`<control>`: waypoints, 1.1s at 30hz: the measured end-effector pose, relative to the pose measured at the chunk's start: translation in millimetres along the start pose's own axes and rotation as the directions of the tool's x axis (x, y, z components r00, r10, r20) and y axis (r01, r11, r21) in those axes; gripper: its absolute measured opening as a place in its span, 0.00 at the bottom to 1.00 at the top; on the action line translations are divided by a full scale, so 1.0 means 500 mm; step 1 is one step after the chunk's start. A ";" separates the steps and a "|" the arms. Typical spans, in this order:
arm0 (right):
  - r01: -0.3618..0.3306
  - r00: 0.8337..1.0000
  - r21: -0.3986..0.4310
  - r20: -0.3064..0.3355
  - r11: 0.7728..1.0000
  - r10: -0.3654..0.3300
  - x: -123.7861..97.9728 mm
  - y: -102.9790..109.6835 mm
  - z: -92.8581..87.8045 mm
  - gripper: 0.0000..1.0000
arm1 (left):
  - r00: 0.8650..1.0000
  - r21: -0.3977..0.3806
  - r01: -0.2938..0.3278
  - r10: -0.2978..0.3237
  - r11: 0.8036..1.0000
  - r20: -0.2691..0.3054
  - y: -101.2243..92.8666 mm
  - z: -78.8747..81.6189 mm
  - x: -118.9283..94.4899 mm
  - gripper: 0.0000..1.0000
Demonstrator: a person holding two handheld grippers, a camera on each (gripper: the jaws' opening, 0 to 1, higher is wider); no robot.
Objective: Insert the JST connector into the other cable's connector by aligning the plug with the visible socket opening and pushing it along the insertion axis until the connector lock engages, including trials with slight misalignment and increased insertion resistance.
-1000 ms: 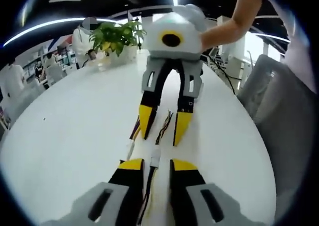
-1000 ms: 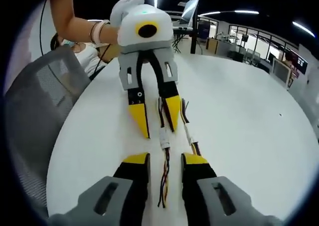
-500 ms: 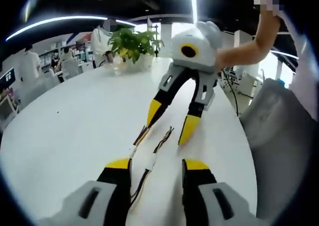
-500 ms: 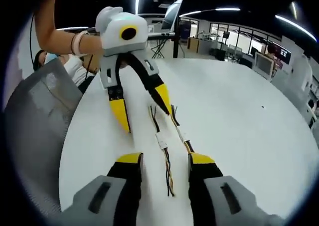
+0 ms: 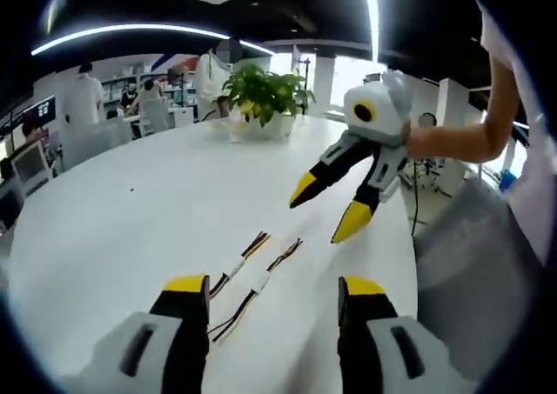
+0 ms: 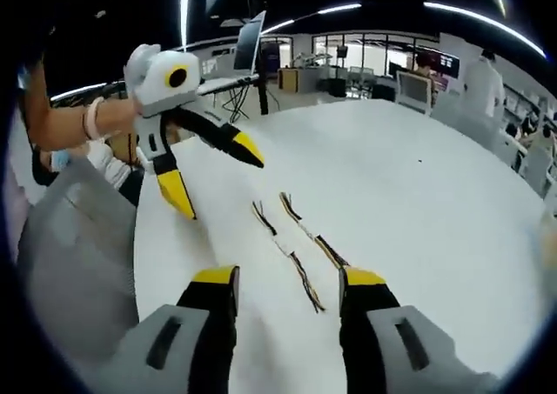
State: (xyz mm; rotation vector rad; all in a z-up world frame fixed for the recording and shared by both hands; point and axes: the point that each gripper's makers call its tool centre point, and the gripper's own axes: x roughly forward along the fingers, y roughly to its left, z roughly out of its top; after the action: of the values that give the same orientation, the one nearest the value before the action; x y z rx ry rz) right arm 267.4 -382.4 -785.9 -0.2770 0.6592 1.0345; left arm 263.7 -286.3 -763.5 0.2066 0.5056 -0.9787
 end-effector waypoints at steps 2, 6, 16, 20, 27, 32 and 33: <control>0.014 1.000 0.013 -0.007 1.000 -0.014 -0.007 0.001 -0.006 0.53 | 1.000 -0.005 -0.004 0.004 1.000 -0.003 -0.008 0.006 -0.015 0.63; 0.032 0.999 0.064 -0.032 0.997 -0.030 -0.029 0.014 -0.019 0.57 | 0.998 -0.055 -0.049 0.047 0.997 -0.036 -0.007 0.002 -0.043 0.78; 0.071 0.997 0.126 -0.029 0.990 -0.068 -0.063 0.061 -0.025 0.80 | 0.996 -0.079 -0.093 0.091 0.993 -0.022 -0.053 0.006 -0.100 0.97; 0.084 0.996 0.146 -0.006 0.986 -0.085 -0.079 0.071 -0.018 0.87 | 0.994 -0.111 -0.110 0.109 0.988 -0.007 -0.066 0.004 -0.116 0.99; 0.156 0.987 0.172 -0.002 0.973 -0.158 -0.104 0.082 -0.032 1.00 | 0.989 -0.151 -0.146 0.146 0.978 -0.012 -0.087 -0.020 -0.135 0.99; 0.199 0.974 0.210 0.062 0.957 -0.216 -0.120 0.084 -0.028 1.00 | 0.981 -0.152 -0.192 0.185 0.969 -0.062 -0.091 -0.060 -0.145 0.99; 0.197 0.975 0.218 0.059 0.956 -0.215 -0.120 0.087 -0.030 1.00 | 0.979 -0.164 -0.201 0.193 0.966 -0.065 -0.090 -0.064 -0.148 0.99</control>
State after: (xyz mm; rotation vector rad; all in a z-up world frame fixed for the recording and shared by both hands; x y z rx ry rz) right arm 203.8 -410.7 -756.2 -0.1141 0.6453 0.7647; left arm 182.4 -243.9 -752.1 0.1243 0.5985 -0.7335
